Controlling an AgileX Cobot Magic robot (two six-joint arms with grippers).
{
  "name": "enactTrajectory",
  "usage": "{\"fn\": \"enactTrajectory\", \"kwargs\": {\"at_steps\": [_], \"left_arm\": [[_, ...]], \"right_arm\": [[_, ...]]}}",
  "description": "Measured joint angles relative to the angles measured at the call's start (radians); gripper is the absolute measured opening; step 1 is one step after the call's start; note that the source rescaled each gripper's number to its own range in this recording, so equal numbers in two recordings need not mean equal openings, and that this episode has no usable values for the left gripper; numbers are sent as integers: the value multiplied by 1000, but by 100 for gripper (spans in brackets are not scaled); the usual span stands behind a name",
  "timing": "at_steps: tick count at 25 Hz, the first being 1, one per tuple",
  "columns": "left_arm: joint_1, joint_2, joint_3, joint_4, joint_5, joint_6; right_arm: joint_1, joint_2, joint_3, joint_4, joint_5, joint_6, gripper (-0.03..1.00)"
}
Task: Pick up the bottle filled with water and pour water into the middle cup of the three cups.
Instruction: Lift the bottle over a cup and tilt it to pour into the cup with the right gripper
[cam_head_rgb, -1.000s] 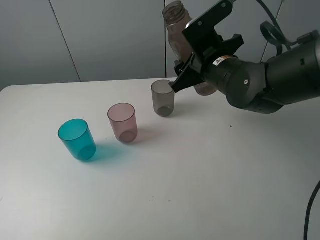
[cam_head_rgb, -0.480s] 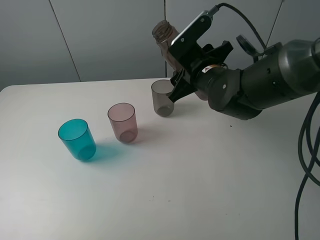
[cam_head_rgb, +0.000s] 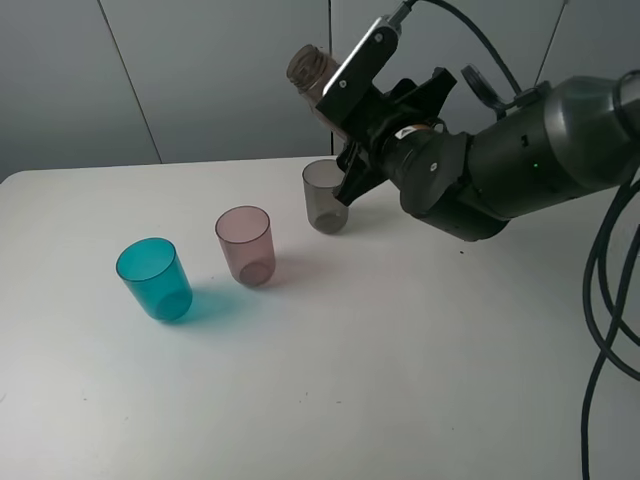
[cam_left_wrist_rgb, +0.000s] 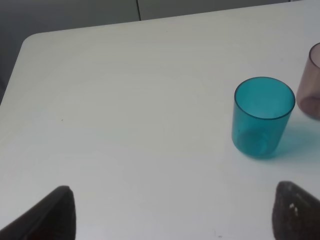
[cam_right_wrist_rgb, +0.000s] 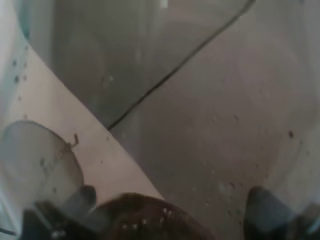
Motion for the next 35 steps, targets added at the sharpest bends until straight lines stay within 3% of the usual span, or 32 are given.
{"fn": "enactTrajectory", "kwargs": {"at_steps": [5, 11, 21, 35], "left_arm": [[0, 0, 0, 0, 0, 0], [0, 0, 0, 0, 0, 0], [0, 0, 0, 0, 0, 0], [0, 0, 0, 2, 0, 4]], "right_arm": [[12, 1, 0, 33, 0, -85, 2], [34, 73, -28, 111, -7, -265, 2], [64, 120, -58, 114, -3, -300, 2], [92, 120, -58, 162, -73, -521, 2]]}}
